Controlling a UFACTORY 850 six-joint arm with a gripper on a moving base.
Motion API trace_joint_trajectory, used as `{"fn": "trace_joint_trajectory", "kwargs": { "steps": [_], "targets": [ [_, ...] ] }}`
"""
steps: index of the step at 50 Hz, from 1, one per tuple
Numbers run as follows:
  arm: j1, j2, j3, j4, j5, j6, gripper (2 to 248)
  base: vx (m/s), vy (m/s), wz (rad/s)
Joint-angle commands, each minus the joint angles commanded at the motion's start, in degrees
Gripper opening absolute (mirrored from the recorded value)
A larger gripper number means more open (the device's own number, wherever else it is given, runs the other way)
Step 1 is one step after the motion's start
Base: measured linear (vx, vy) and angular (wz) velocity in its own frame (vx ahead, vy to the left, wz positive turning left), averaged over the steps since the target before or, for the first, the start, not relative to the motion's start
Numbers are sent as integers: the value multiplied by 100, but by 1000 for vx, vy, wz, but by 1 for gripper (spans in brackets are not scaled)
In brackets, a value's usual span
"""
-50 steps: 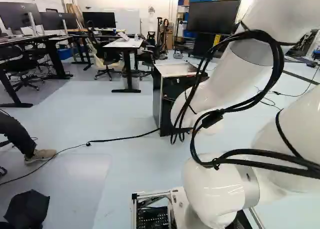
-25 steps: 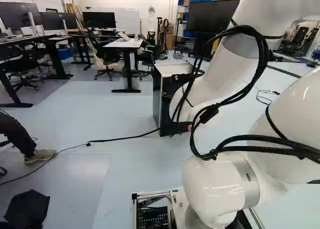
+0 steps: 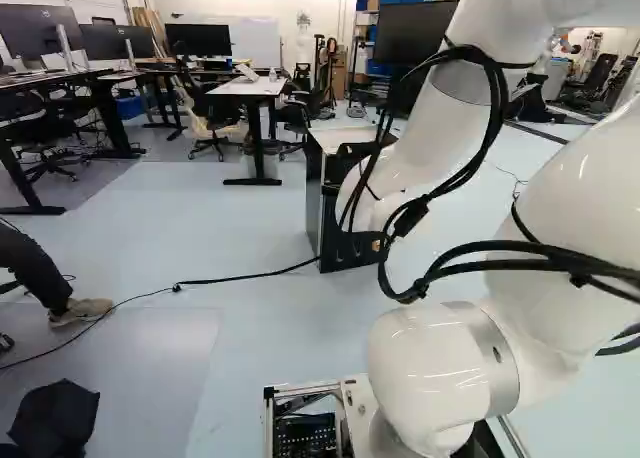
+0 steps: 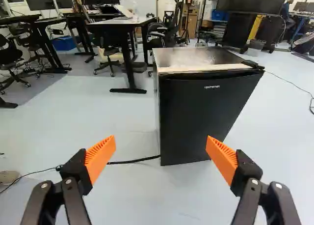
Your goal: Open the fridge door
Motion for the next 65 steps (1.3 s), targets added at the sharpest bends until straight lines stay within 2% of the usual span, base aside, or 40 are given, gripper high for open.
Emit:
{"fn": "trace_joint_trajectory", "kwargs": {
  "steps": [41,65],
  "targets": [
    [21,-950,-958,0,0,0,247,0,0,0],
    [250,-1306,-1344,137,0,0,247,0,0,0]
  ]
}}
